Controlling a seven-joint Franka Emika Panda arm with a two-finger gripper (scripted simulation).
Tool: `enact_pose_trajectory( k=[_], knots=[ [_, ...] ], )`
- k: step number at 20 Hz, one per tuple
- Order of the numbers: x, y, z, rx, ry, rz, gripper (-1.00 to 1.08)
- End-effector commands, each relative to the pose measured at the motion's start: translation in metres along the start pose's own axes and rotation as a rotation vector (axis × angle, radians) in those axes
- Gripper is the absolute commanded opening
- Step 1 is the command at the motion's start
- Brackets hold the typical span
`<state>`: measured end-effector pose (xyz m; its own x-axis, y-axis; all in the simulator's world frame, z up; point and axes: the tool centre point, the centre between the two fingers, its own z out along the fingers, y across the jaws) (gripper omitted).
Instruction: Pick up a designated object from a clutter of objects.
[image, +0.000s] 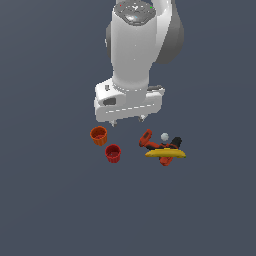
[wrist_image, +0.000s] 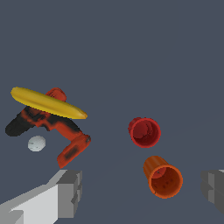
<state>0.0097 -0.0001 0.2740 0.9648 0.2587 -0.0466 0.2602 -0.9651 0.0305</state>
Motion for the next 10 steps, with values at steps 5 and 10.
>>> enact_pose_trajectory(
  k=[5,10],
  knots=[
    [0.019,-0.028,0.028,-0.012,0.003,-0.23,1.0],
    [0.033,-0.052,0.051,-0.018,0.007,-0.418,1.0]
  ],
)
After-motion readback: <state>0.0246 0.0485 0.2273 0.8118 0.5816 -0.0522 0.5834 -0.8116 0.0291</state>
